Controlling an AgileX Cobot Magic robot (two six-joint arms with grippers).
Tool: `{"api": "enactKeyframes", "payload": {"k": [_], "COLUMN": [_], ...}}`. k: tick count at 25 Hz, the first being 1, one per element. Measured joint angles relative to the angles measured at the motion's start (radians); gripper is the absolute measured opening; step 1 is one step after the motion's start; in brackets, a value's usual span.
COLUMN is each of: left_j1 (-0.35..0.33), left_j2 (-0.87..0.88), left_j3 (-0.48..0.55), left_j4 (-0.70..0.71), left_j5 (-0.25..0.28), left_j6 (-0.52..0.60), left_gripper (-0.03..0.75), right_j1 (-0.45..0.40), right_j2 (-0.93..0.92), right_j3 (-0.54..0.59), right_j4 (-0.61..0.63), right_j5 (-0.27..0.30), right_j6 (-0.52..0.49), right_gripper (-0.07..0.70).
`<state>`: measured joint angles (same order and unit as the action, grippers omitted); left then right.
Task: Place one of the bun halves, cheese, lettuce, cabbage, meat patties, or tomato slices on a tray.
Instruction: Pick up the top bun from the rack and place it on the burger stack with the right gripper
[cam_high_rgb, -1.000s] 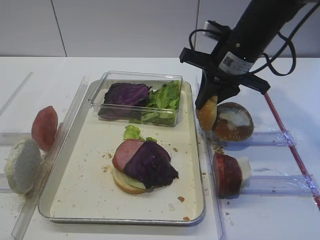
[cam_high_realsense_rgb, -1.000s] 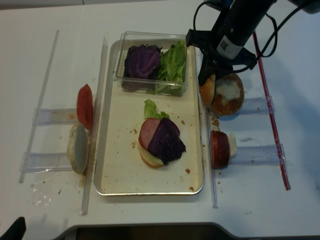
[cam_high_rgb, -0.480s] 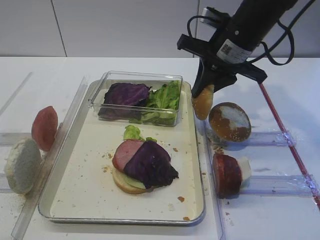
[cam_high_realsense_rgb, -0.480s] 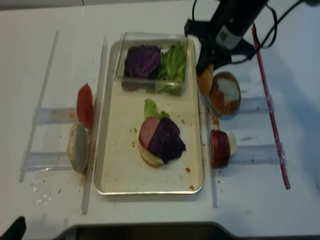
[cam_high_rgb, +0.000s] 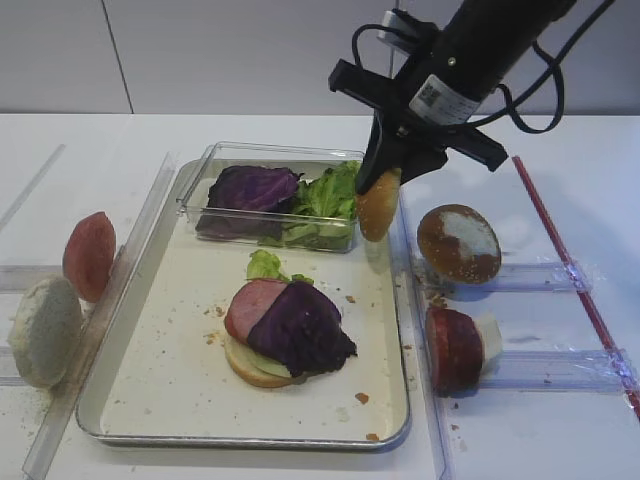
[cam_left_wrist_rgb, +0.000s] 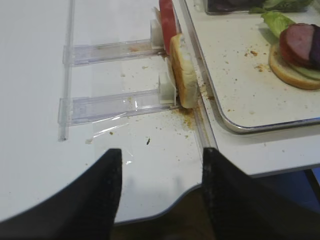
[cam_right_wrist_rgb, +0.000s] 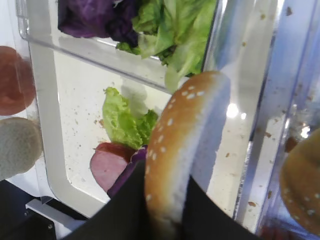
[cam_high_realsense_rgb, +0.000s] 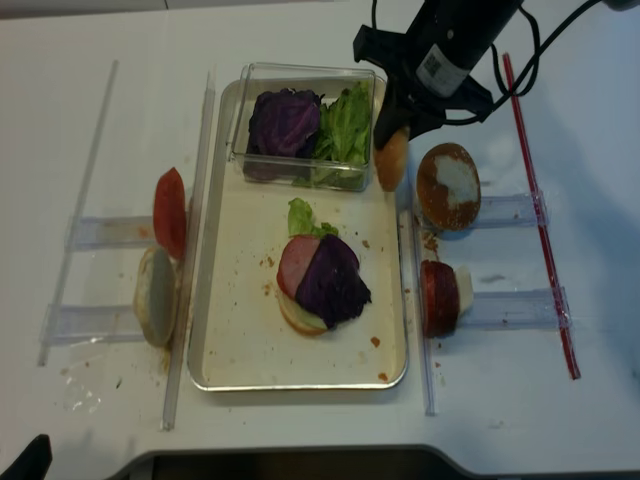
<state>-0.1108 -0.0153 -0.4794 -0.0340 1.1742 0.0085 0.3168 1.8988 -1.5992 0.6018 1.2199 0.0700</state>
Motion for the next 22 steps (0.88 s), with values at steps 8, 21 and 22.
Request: {"api": "enactKeyframes", "payload": {"k": [8,21,22], "left_j1": [0.0,0.0,0.0], "left_j2": [0.0,0.0,0.0], "left_j3": [0.0,0.0,0.0], "left_j4": [0.0,0.0,0.0], "left_j5": [0.0,0.0,0.0], "left_j6": [0.0,0.0,0.0], "left_gripper": [0.35,0.35,0.35], "right_j1": [0.078,0.181,0.186], "right_j2": [0.0,0.0,0.0], "right_j3": [0.0,0.0,0.0], "right_j4": [0.027,0.074,0.085], "right_j5": [0.0,0.0,0.0], "right_j6": [-0.01,-0.037,-0.05], "right_gripper": [0.131,0.131,0.131]}}
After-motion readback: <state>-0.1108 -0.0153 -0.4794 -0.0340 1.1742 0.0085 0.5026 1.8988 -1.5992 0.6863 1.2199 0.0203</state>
